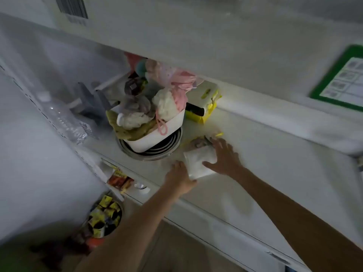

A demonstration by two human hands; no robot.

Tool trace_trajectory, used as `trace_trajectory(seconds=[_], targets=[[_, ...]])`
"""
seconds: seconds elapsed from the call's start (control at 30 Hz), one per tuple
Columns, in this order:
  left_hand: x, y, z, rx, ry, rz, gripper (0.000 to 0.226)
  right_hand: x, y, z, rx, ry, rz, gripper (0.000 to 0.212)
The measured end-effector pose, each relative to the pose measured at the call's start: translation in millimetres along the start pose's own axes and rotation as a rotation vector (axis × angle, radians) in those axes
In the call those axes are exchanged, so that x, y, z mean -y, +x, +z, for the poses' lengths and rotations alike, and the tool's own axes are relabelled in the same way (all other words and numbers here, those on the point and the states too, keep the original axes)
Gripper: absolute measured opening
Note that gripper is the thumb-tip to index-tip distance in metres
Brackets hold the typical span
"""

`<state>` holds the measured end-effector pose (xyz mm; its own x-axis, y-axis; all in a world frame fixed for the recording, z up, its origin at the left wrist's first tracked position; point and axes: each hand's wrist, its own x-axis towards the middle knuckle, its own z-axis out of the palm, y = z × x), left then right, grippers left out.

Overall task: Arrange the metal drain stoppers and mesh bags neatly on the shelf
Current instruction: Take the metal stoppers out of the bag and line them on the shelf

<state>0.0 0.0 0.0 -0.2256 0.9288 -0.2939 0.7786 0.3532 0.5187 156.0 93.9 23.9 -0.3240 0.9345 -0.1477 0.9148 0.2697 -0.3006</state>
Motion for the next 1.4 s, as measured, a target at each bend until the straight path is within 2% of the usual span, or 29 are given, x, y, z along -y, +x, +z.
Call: trace_trajectory(seconds=[0.1, 0.17, 0.27, 0.33, 0.37, 0.4, 0.43, 0.47, 0.5, 0.57, 0.6, 0.67, 0.73, 0.83, 0.9, 1.0, 1.1, 1.23, 1.4], targets=[[-12, 10, 17, -0.08, -0.239, -0.138, 0.114, -7, 28, 5, 0.113, 0.107, 0.05, 0.127], [-22, 20, 21, -0.13, -0.36, -0.193, 0.118, -10, 45, 9, 0.18, 0.156, 0.046, 0.138], [-35, 35, 28, -0.111, -0.574, -0.347, 0.111, -8, 57, 19, 0.199, 0.147, 0.044, 0.14], [-35, 52, 41, -0.209, -0.775, -0.464, 0.105, -6, 60, 25, 0.159, 0.122, 0.029, 0.134], [-40, 55, 40, -0.276, -0.966, -0.545, 0.102, -6, 60, 28, 0.139, 0.119, 0.018, 0.129], [-42, 63, 47, -0.304, -1.069, -0.602, 0.093, -5, 59, 31, 0.122, 0.113, 0.008, 0.122], [-44, 63, 47, -0.326, -1.275, -0.679, 0.073, -5, 57, 34, 0.107, 0.094, 0.004, 0.114], [-48, 65, 41, -0.221, -1.524, -0.725, 0.048, -4, 54, 36, 0.083, 0.061, 0.003, 0.107], [-51, 58, 26, -0.099, -1.583, -0.655, 0.031, -2, 52, 39, 0.051, 0.031, 0.0, 0.101], [-50, 63, 31, -0.124, -1.707, -0.614, 0.029, 0, 47, 42, 0.001, 0.022, -0.016, 0.091], [-52, 63, 33, -0.19, -1.66, -0.549, 0.028, 1, 44, 43, -0.013, 0.045, -0.028, 0.086], [-57, 54, 29, -0.217, -1.452, -0.5, 0.021, 1, 39, 45, -0.057, 0.104, -0.057, 0.078], [-56, 54, 38, -0.15, -1.367, -0.491, 0.03, 0, 30, 48, -0.138, 0.162, -0.101, 0.07], [-52, 50, 39, 0.061, -1.41, -0.5, 0.035, -4, 14, 57, -0.238, 0.215, -0.144, 0.065], [-53, 49, 40, 0.077, -1.502, -0.468, 0.059, -7, 5, 62, -0.284, 0.26, -0.117, 0.064], [-55, 45, 46, 0.131, -1.638, -0.343, 0.078, -10, -4, 67, -0.309, 0.284, -0.086, 0.064], [-51, 42, 44, 0.186, -1.568, -0.275, 0.068, -10, -14, 70, -0.298, 0.287, -0.099, 0.069], [-44, 39, 49, 0.089, -1.542, -0.426, 0.047, -10, -22, 68, -0.294, 0.483, -0.093, 0.076], [-39, 31, 52, 0.201, -1.644, -0.441, 0.048, -15, -35, 61, -0.262, 0.735, -0.085, 0.083]])
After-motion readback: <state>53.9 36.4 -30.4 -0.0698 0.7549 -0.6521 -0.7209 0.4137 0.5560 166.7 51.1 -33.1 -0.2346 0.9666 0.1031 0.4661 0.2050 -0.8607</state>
